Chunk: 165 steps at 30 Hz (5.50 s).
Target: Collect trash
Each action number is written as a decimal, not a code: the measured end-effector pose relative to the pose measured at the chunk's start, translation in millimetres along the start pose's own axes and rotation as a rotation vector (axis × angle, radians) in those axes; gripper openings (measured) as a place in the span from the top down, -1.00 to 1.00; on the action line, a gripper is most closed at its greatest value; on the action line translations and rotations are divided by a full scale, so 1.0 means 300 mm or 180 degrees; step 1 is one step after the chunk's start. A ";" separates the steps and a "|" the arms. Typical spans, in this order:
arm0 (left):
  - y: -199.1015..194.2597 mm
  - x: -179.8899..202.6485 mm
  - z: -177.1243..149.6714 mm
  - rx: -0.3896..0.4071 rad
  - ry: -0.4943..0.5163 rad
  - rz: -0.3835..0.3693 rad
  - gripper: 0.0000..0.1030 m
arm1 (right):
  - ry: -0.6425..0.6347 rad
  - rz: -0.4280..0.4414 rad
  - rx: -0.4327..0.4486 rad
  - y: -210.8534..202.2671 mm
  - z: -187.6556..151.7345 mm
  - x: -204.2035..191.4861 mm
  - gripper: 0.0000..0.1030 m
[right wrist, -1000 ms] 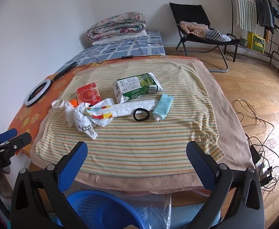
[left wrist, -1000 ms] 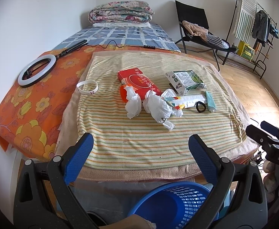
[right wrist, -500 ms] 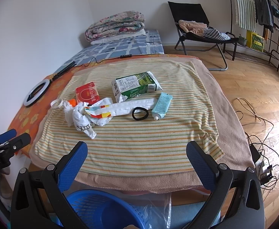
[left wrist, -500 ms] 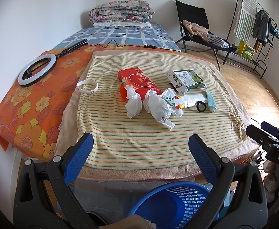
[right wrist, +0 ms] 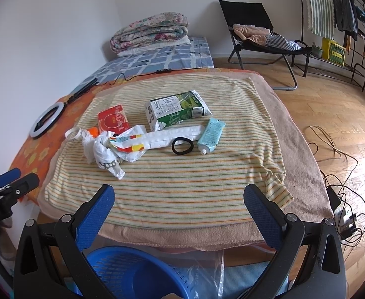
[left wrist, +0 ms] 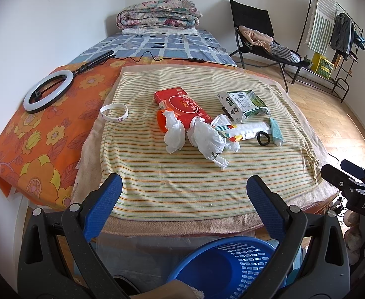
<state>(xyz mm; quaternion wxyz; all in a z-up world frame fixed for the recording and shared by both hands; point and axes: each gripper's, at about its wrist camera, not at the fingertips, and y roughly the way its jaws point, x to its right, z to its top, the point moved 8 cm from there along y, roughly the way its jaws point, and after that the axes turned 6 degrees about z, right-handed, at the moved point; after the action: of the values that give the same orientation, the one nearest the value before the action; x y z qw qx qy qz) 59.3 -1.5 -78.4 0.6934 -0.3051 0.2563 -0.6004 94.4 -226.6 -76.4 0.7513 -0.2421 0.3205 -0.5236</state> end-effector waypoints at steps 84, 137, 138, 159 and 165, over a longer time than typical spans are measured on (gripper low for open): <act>0.539 -0.053 0.158 -0.1062 -0.0594 -0.0379 0.35 | 0.0779 0.0075 -0.1044 0.586 0.201 0.307 0.00; 0.120 -0.068 -0.030 -0.0669 -0.0288 -0.0734 0.79 | 0.0137 0.0593 -0.0505 0.204 0.116 0.075 0.90; 0.109 -0.060 -0.050 -0.0687 -0.0273 -0.0760 0.79 | 0.0111 0.0637 -0.0517 0.185 0.096 0.059 0.90; 0.052 0.137 -0.536 -0.1332 0.0296 -0.0962 0.79 | -0.0580 0.0962 -0.1188 0.067 -0.444 -0.185 0.90; 0.086 0.156 -0.616 -0.1521 0.0469 -0.0966 0.78 | -0.0788 0.0920 -0.1369 0.090 -0.564 -0.220 0.90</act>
<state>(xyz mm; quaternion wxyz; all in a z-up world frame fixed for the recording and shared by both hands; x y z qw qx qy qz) -49.9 -66.7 -222.9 0.4837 -0.4501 0.3915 -0.6404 -29.3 -160.1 -194.9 0.7829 -0.4099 0.3613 -0.2976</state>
